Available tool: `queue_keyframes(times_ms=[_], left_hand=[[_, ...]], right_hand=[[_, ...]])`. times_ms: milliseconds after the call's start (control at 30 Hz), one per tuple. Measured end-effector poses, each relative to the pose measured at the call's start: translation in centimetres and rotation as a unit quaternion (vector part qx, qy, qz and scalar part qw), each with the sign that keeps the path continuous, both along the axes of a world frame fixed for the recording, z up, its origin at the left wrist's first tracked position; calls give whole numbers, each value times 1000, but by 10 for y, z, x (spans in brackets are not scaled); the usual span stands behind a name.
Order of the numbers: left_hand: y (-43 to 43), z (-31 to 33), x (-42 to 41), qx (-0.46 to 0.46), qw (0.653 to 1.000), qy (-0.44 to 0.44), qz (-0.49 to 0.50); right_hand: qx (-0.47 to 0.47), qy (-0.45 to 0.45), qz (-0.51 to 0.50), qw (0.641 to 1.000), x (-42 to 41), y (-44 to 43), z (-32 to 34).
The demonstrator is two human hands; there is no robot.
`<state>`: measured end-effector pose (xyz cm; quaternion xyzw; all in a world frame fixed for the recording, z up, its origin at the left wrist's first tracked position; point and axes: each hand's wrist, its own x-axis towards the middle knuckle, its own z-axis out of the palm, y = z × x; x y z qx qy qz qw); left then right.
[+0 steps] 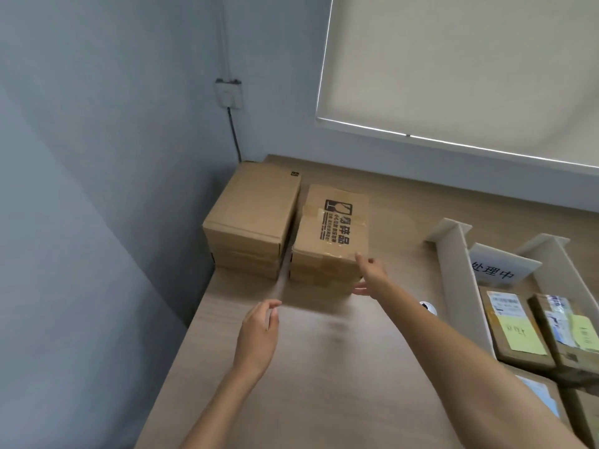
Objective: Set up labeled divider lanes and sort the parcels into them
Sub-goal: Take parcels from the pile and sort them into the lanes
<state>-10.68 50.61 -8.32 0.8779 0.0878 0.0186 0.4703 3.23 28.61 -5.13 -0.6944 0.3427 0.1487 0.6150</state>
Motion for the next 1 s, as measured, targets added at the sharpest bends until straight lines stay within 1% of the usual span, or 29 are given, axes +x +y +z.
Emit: queue_keyframes(times_ms=[100,167,267,367,567,700,800,900,1000], left_hand=[[7,-16,4,-7,1000,1,-2],[13,-23,1,-2,1000,-6,-12],[20,-29,-5,-1,1000,-5,-18],[22,-26,-17,-5,1000,-1,-16],[16,7,-54,-24,1000,9,-17],[5,30,-96,-49,999,24,1],[-10,49,-139,-79,996,52,5],[-25,67,-181,-140,983,115,13],[-36,86,-220,-258,946,194,22]], right_hand=[[108,8,-74,991,17,11,-13],[164,-14,-131,978,22,14,-21],[168,-53,-155,972,21,12,-23],[168,-49,-168,970,-1,7,-22],[196,-40,-146,969,-105,-17,-19],[212,-49,-130,968,-193,-42,-9],[213,-68,-102,969,-262,-63,6],[233,-88,-60,967,-324,-78,35],[275,-104,-29,955,-382,-92,72]])
